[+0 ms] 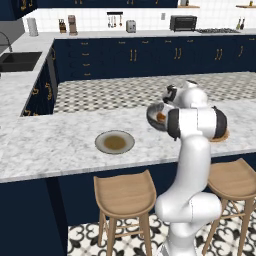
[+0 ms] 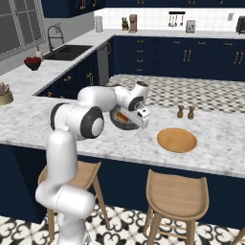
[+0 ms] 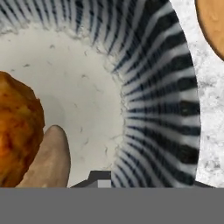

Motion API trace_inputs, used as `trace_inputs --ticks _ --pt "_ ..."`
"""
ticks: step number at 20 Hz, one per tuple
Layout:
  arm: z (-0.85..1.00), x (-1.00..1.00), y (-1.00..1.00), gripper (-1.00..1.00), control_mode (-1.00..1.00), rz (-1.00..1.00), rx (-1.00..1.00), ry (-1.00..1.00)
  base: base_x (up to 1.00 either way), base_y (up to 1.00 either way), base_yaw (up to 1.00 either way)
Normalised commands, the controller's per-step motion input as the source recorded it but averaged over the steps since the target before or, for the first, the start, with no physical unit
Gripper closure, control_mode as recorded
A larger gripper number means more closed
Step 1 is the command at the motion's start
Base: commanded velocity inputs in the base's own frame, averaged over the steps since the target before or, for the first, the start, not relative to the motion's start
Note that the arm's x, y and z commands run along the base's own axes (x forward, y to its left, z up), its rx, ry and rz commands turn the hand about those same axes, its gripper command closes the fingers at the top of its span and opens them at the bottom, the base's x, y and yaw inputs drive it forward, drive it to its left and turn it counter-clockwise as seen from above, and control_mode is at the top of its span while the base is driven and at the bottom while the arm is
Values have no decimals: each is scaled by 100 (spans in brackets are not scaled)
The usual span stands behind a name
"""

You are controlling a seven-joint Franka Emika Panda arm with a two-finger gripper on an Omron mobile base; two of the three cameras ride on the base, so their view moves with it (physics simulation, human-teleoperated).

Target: Pick the chicken drumstick and sweet potato from their plates and place them in the bowl. Then put the bowl in the fridge.

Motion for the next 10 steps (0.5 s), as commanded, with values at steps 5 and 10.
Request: trace_inputs --ticks 5,10 --pt "100 -70 43 100 -100 -5 -14 25 0 0 0" --pt "86 -94 31 100 -100 0 -4 17 0 0 0"
